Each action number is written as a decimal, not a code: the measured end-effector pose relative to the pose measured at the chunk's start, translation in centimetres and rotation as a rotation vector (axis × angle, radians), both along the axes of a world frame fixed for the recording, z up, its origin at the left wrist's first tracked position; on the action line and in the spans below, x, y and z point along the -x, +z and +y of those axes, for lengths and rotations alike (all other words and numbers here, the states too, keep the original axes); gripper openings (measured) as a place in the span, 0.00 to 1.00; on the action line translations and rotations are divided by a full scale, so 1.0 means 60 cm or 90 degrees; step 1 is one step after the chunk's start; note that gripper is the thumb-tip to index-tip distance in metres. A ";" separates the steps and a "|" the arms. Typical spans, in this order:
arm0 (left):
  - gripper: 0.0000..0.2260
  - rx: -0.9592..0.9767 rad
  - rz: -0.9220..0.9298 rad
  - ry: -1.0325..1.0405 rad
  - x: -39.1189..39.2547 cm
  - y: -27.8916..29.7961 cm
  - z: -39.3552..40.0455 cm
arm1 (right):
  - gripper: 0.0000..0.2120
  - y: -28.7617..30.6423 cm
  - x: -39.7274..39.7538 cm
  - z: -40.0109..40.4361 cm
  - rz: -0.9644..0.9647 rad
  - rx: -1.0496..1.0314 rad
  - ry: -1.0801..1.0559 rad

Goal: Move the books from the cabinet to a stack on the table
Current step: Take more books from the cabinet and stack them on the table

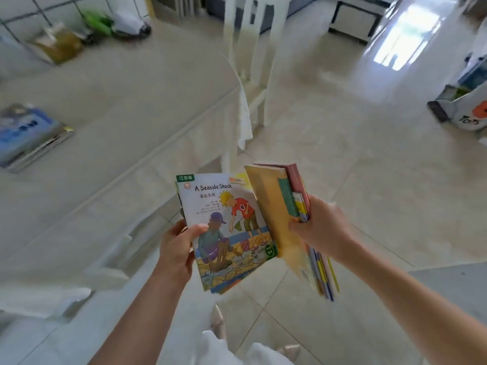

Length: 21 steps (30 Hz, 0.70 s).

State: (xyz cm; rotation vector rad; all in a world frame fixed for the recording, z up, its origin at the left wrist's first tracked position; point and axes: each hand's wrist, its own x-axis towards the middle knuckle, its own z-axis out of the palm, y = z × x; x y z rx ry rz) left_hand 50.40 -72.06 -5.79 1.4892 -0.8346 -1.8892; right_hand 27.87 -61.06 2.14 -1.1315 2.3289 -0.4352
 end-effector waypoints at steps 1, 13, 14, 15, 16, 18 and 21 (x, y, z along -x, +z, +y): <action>0.14 0.008 -0.003 0.021 -0.026 0.004 -0.019 | 0.07 -0.003 -0.020 -0.031 0.004 0.004 0.013; 0.13 0.014 -0.009 0.250 -0.270 0.011 -0.196 | 0.07 0.027 -0.216 -0.358 -0.006 0.018 0.277; 0.13 0.017 -0.002 0.262 -0.279 0.009 -0.210 | 0.08 0.028 -0.225 -0.383 -0.003 0.014 0.288; 0.13 0.020 -0.002 0.268 -0.282 0.010 -0.219 | 0.08 0.029 -0.231 -0.397 0.000 0.009 0.295; 0.14 0.020 0.001 0.285 -0.291 0.007 -0.239 | 0.09 0.028 -0.239 -0.429 0.001 0.007 0.313; 0.14 0.022 0.003 0.314 -0.301 0.006 -0.276 | 0.09 0.027 -0.250 -0.483 -0.001 0.009 0.345; 0.14 0.037 0.013 0.335 -0.306 0.011 -0.334 | 0.09 0.029 -0.255 -0.564 -0.015 0.025 0.381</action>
